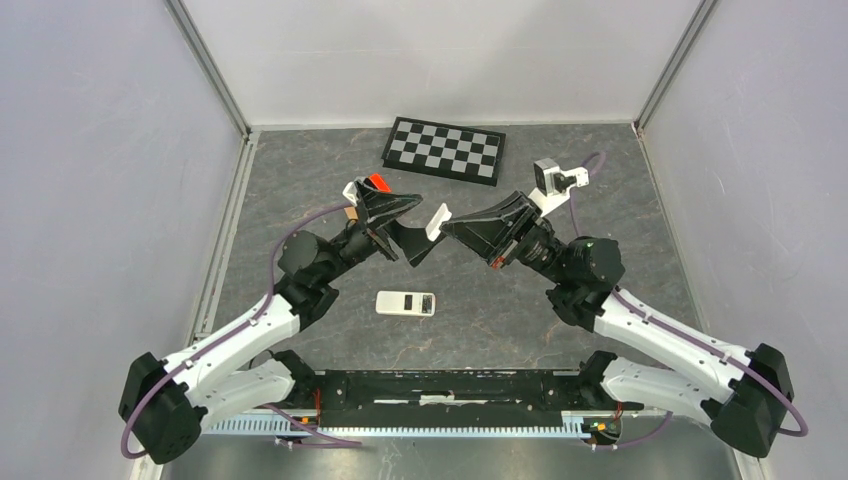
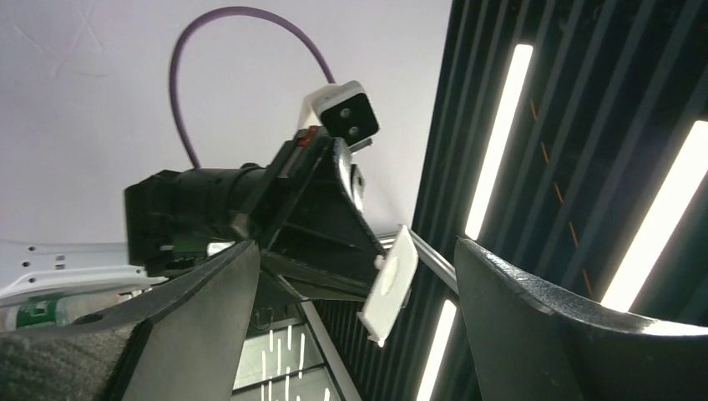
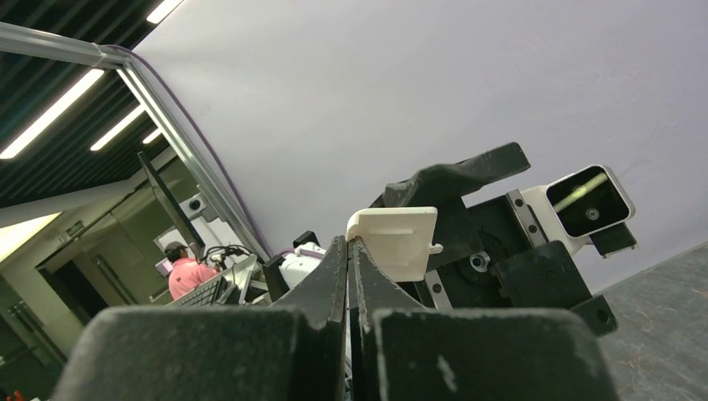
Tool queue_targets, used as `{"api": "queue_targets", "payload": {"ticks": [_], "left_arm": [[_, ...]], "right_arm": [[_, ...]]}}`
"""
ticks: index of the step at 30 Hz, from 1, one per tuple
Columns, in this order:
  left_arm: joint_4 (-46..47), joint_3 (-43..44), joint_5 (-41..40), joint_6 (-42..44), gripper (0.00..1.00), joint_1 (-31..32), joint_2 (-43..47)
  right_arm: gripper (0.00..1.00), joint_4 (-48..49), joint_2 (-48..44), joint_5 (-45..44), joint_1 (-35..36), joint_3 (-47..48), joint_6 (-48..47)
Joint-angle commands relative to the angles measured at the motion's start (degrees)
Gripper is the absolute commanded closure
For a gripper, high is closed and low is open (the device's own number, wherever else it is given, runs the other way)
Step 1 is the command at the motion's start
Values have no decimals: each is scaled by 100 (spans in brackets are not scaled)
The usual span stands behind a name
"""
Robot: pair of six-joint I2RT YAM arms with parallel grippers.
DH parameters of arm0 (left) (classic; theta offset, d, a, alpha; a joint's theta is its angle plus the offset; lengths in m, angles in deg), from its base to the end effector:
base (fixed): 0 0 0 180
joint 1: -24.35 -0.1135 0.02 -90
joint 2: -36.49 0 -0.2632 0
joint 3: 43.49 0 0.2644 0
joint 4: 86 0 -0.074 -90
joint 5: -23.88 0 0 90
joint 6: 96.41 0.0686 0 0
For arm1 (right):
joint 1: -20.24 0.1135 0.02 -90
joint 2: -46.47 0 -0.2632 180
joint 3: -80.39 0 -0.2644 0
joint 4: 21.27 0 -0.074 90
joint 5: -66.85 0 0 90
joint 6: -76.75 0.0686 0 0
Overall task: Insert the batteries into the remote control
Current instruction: Adjust the battery cover.
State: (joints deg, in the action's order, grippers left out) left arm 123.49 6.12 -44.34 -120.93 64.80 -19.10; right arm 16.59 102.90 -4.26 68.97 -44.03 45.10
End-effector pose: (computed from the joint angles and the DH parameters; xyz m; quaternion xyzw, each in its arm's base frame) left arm 0.1817 -0.1884 0.3580 -0.1981 0.5249 -0.8242 0.0769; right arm 0.1480 0.2024 0.4125 -0.1094 0.4508 0.7535 0.4658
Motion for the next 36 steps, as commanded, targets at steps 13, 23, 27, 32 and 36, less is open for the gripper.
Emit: {"api": "queue_targets", "payload": {"ticks": [13, 23, 27, 32, 36], "left_arm": [[66, 156, -546, -440, 34, 60, 475], [126, 104, -497, -449, 47, 64, 501], [164, 103, -471, -457, 57, 69, 490], [191, 110, -416, -403, 83, 68, 418], [89, 165, -385, -43, 98, 60, 357]], "right_arm": [[100, 1500, 436, 45, 34, -307, 442], [100, 2146, 868, 5, 42, -395, 640], [100, 2270, 973, -44, 47, -422, 714], [100, 2302, 1011, -125, 40, -488, 797], [100, 1939, 854, -227, 41, -505, 662]]}}
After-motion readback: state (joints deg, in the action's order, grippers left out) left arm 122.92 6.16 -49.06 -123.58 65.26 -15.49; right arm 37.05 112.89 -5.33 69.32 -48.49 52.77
